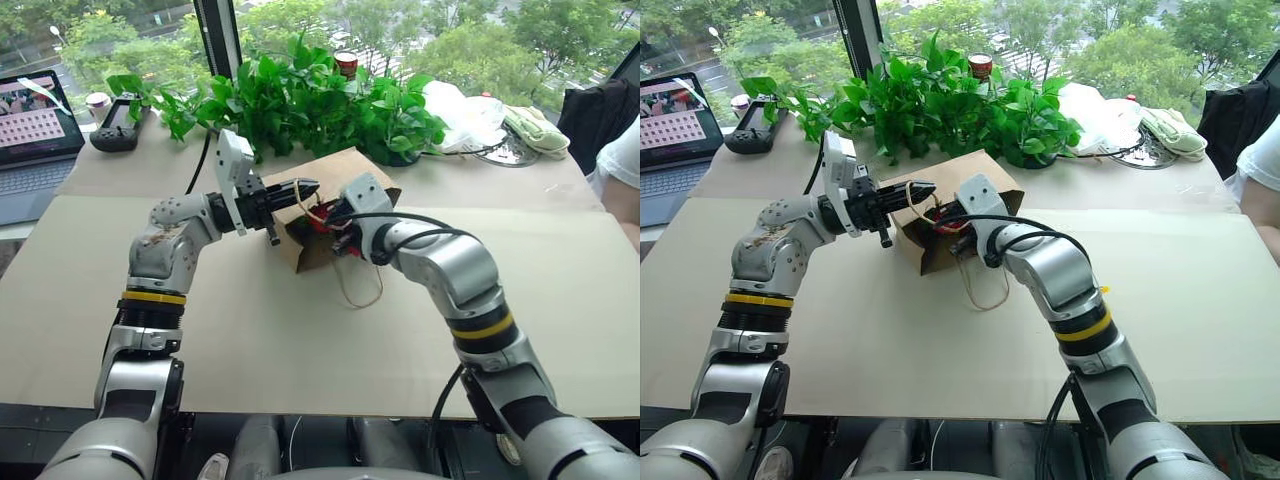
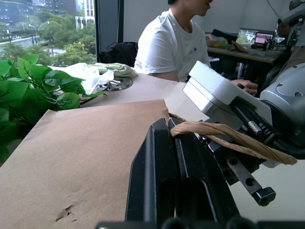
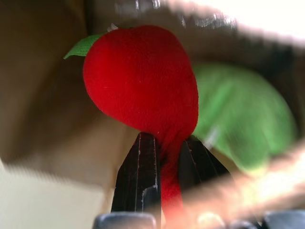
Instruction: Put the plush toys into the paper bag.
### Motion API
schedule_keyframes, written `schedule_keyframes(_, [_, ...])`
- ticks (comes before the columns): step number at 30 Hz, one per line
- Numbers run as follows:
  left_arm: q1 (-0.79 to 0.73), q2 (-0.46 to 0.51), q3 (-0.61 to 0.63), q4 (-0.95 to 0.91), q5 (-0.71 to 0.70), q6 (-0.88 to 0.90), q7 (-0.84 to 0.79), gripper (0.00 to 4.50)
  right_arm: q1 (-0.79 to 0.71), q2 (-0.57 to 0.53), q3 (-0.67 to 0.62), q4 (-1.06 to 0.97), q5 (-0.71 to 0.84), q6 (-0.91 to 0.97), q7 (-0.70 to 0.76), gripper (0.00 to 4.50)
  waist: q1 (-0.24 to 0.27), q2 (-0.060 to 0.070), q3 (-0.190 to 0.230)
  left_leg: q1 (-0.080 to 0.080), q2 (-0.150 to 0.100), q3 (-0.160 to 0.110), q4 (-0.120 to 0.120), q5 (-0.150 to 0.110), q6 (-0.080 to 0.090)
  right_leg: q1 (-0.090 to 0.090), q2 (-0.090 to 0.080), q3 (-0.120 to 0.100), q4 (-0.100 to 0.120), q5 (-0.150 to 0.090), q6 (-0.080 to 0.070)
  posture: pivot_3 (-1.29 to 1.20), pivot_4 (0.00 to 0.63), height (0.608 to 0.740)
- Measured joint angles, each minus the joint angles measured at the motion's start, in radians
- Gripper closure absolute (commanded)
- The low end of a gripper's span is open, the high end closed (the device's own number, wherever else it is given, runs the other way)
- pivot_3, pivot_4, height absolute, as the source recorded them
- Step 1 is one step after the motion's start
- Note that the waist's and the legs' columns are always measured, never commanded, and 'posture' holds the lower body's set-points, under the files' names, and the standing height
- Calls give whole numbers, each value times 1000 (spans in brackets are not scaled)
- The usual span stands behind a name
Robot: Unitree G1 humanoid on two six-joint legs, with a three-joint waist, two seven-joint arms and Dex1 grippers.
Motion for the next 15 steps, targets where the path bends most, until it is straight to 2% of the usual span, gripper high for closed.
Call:
schedule_keyframes(5, [0, 1, 0, 2, 3, 0, 0, 4500, -2, 141, -55, 75, -3, -53, -49, 3801, 0, 0, 0, 0, 0, 0, 0, 0, 0, 0, 0, 0, 0, 0, 0, 0, 150, 740])
schedule_keyframes(8, [0, 2, -1, 2, 7, 0, -1, 4500, 0, 174, -82, 97, -6, -73, -68, 3072, 3, 0, 0, 0, 0, 0, 0, 0, 0, 1, 0, -1, 1, 0, 0, 0, 150, 740])
schedule_keyframes(14, [0, 0, -1, 2, 18, -1, -10, 4500, 25, 182, -118, 101, -7, -84, -83, 1013, 0, 0, 0, 0, 0, 0, 0, 0, 0, 0, 0, -1, 0, 0, 0, 0, 150, 740])
schedule_keyframes(15, [0, -1, -1, 2, 18, -1, -12, 4500, 25, 175, -121, 92, -6, -75, -81, 1013, 0, 0, 0, 0, 0, 0, -1, 0, 0, 0, 0, -1, 0, 0, 0, 0, 150, 740])
